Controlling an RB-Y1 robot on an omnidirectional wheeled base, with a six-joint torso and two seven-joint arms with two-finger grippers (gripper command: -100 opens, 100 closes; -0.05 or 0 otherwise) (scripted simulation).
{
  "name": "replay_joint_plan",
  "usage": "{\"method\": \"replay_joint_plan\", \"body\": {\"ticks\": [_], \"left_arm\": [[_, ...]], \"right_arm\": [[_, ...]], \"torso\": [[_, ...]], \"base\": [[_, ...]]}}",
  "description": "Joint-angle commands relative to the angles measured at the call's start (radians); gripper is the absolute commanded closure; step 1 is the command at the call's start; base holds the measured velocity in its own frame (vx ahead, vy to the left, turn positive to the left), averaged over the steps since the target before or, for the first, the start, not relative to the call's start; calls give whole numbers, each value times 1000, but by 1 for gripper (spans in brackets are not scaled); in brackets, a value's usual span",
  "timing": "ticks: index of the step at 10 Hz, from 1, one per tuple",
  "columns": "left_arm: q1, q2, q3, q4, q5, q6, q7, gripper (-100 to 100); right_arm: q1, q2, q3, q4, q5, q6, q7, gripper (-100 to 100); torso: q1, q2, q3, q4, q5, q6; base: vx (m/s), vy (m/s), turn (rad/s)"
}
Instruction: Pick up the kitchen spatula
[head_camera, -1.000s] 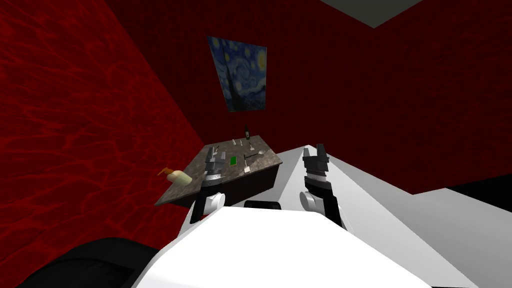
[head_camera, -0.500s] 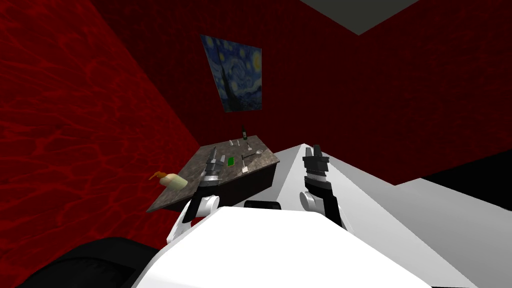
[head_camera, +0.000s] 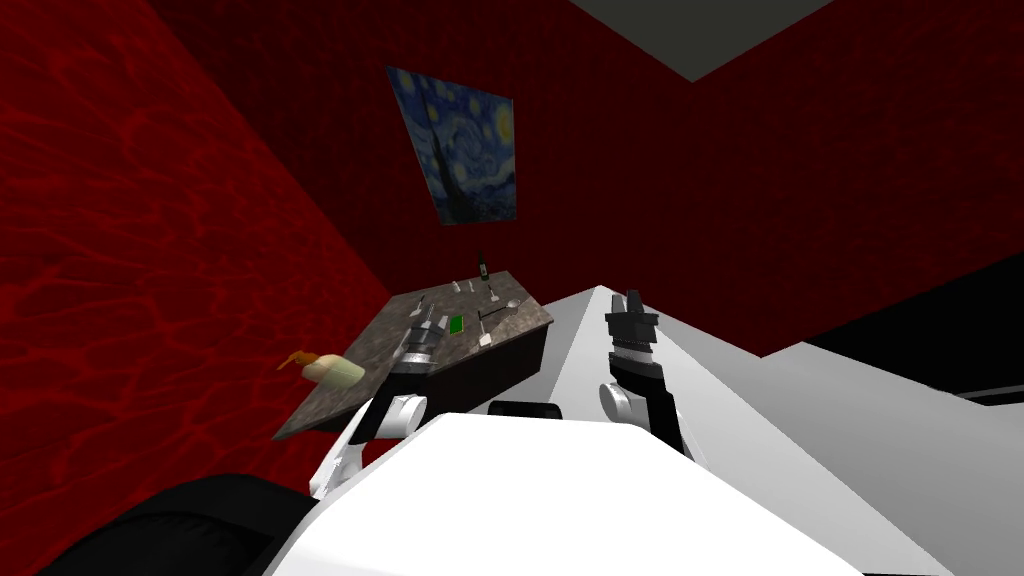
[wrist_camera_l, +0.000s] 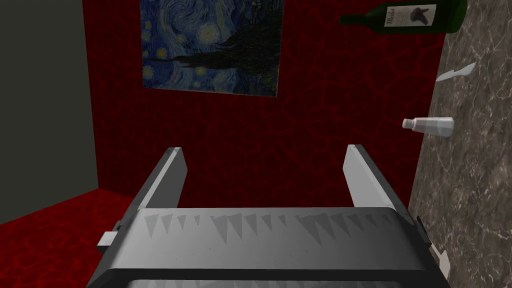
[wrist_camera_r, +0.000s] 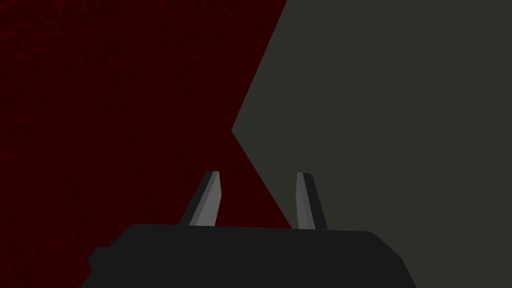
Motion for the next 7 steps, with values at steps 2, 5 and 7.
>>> {"method": "replay_joint_plan", "body": {"ticks": [2, 5, 7], "left_arm": [[8, 76, 24, 20, 33, 38, 0, -100], [33, 167, 68, 52, 98, 104, -2, -100], [33, 207, 68, 52, 98, 104, -2, -100]], "right_arm": [[0, 0, 0, 0, 0, 0, 0, 0], [0, 0, 0, 0, 0, 0, 0, 0], [0, 0, 0, 0, 0, 0, 0, 0]], "torso": [[0, 0, 0, 0, 0, 0], [0, 0, 0, 0, 0, 0], [-1, 0, 0, 0, 0, 0]], "base": [[-10, -19, -124], [-4, -22, -123], [-4, -17, -52]]}}
